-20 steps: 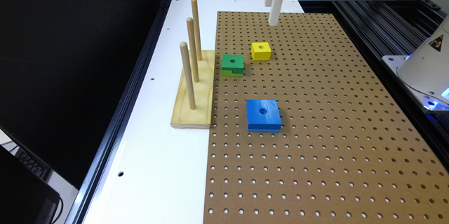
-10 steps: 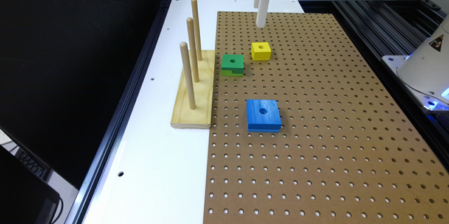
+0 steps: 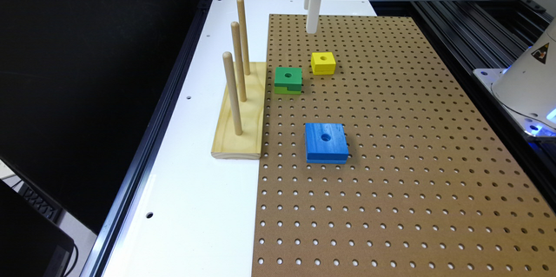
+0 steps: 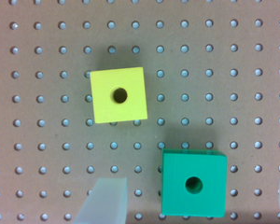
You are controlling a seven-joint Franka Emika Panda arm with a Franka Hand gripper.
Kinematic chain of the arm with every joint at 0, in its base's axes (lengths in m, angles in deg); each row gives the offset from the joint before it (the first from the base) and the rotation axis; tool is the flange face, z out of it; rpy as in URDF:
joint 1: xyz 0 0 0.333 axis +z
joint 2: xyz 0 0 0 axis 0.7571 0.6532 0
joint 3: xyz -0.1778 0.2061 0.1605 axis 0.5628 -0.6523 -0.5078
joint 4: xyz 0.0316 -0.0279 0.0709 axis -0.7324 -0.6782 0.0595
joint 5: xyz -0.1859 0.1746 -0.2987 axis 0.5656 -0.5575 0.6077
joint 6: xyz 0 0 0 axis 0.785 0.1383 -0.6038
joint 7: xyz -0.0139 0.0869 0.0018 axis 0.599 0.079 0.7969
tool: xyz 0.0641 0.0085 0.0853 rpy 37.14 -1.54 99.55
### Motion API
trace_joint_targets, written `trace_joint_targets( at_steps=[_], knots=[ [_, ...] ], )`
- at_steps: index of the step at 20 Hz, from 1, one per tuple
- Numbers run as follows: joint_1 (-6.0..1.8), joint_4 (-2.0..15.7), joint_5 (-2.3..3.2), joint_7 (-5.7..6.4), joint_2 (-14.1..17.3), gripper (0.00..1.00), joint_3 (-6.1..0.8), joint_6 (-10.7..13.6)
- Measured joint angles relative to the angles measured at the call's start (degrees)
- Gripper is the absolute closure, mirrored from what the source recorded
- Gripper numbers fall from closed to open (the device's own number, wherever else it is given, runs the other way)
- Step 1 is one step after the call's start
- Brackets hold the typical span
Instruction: Pick up green block.
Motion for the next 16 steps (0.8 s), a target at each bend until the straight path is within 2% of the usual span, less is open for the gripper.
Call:
trace_joint_targets(
  at_steps=[8, 13, 16],
  knots=[
    [0.0, 0.04, 0.0, 0.0, 0.99, 0.0, -0.01, -0.17],
    [0.0, 0.05, 0.0, 0.0, 5.18, 0.0, -0.01, -4.1],
    [0.0, 0.21, 0.0, 0.0, 6.0, 0.0, -0.01, -4.82]
  ],
)
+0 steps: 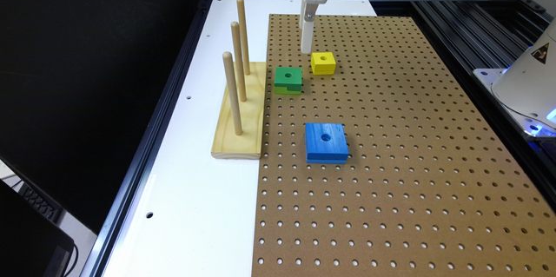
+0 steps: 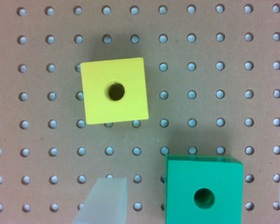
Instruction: Pick up green block.
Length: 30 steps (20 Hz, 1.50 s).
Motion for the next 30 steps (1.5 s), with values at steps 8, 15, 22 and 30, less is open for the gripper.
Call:
trace_joint_targets(
  at_steps=[8, 15, 22, 30],
  knots=[
    [0.0, 0.14, 0.0, 0.0, 1.32, 0.0, 0.0, -0.64],
    [0.05, 0.36, -0.02, 0.0, 1.62, 0.0, -0.63, -0.89],
    [0.09, 0.61, -0.03, 0.01, 1.84, 0.0, -1.13, -0.95],
    [0.09, 1.74, -0.03, 0.03, 7.81, 0.0, -1.49, -6.34]
  ],
)
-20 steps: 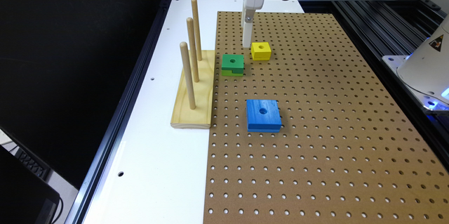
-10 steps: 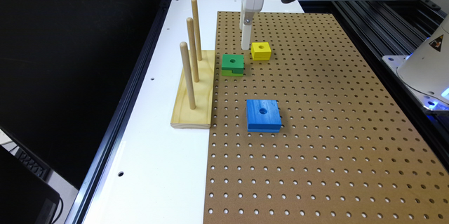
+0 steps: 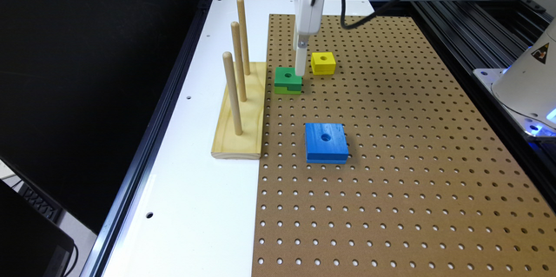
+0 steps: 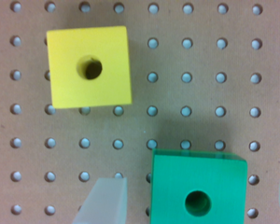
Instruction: Pick up green block.
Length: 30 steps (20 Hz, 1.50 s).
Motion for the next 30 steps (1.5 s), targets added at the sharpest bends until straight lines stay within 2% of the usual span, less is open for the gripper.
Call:
trace_joint_targets(
  at_steps=[10, 18, 25, 30],
  knots=[
    [0.0, 1.19, 0.0, 0.0, 0.57, 0.0, -0.05, 0.0],
    [0.0, 3.02, 0.0, 0.0, 3.75, 0.0, -0.05, -0.45],
    [-0.01, 3.05, 0.0, 0.0, 4.27, 0.0, -0.05, -0.54],
    [-0.01, 3.17, 0.0, 0.0, 7.97, 0.0, -0.05, -4.21]
  ],
)
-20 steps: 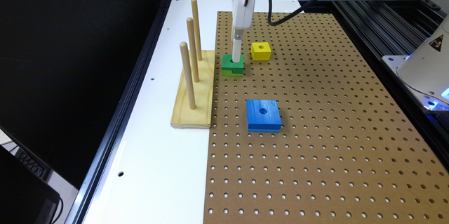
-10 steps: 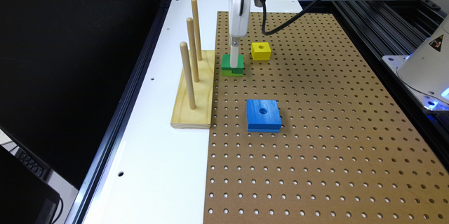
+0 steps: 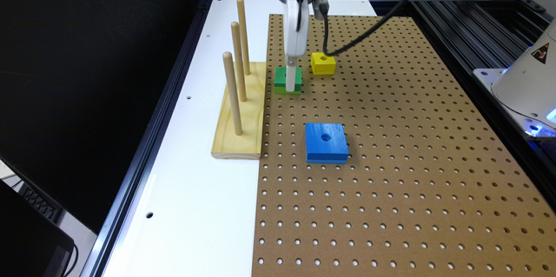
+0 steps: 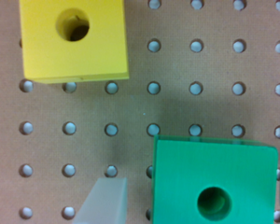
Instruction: Pick up green block.
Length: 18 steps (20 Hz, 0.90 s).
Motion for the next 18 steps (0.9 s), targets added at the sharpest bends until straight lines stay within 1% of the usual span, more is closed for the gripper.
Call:
trace_joint_targets(
  at_steps=[6, 7, 8, 9, 13, 14, 18],
  knots=[
    [0.0, 0.3, 0.0, 0.0, 0.39, 0.0, 0.0, -0.25],
    [0.0, 0.29, 0.0, 0.0, 0.82, 0.0, 0.0, -0.41],
    [0.0, 0.31, 0.0, 0.0, 1.82, 0.0, 0.0, -1.22],
    [-0.01, 0.46, 0.04, 0.02, 2.04, 0.0, 0.04, -1.63],
    [-0.03, 0.51, 0.03, 0.02, 2.1, 0.0, 0.02, -1.65],
    [-0.03, 0.51, 0.03, 0.02, 2.06, 1.0, 0.02, -1.66],
    [-0.03, 0.51, 0.03, 0.02, 2.06, 1.0, 0.02, -1.66]
  ],
)
